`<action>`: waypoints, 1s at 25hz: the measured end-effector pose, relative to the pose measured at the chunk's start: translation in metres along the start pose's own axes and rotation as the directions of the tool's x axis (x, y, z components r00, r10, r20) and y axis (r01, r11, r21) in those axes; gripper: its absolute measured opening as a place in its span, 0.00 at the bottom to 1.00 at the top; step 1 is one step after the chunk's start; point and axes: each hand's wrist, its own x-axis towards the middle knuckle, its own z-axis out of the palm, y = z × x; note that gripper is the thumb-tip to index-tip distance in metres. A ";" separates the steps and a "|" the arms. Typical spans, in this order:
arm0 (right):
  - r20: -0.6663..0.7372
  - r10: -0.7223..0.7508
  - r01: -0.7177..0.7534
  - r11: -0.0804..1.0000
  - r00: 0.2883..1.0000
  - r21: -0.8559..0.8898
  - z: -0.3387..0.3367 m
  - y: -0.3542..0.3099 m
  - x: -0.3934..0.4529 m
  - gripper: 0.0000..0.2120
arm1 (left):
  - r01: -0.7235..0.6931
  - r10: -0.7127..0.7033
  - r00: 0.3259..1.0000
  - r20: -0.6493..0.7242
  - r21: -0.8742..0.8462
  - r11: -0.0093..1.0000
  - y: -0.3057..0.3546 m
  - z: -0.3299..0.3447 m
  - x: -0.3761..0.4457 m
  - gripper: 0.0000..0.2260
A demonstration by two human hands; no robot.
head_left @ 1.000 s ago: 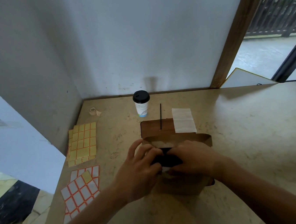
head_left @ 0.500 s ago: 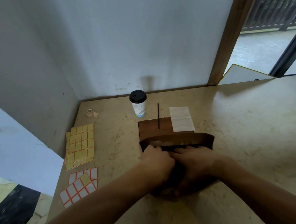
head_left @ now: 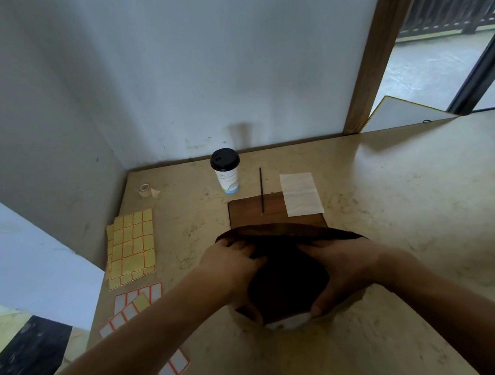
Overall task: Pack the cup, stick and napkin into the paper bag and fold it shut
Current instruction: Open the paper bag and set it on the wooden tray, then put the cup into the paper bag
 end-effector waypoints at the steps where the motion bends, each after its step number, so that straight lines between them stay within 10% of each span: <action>1: 0.003 -0.003 0.003 1.000 1.000 -0.004 -0.001 0.000 0.003 0.56 | 0.002 -0.002 1.000 0.001 -0.007 1.000 -0.001 -0.001 0.000 0.45; 11: -0.092 -0.013 0.006 0.997 0.996 -0.073 -0.007 -0.011 0.023 0.57 | -0.195 0.192 0.981 -0.031 -0.150 0.969 -0.022 -0.035 0.002 0.36; 16: -0.070 -0.009 0.006 0.999 0.998 -0.043 -0.013 -0.007 0.029 0.60 | -0.212 -0.107 0.940 -0.324 -0.801 0.560 -0.108 -0.063 0.024 0.21; 19: -0.062 0.002 -0.004 1.000 0.998 -0.024 -0.019 -0.008 0.037 0.60 | 0.060 -0.385 0.900 -0.206 -0.815 0.577 -0.170 -0.024 0.089 0.24; 25: -0.004 -0.005 0.005 1.000 1.000 -0.029 -0.025 -0.008 0.050 0.62 | 0.394 -0.485 0.874 -0.035 -0.532 0.749 -0.224 0.022 0.198 0.50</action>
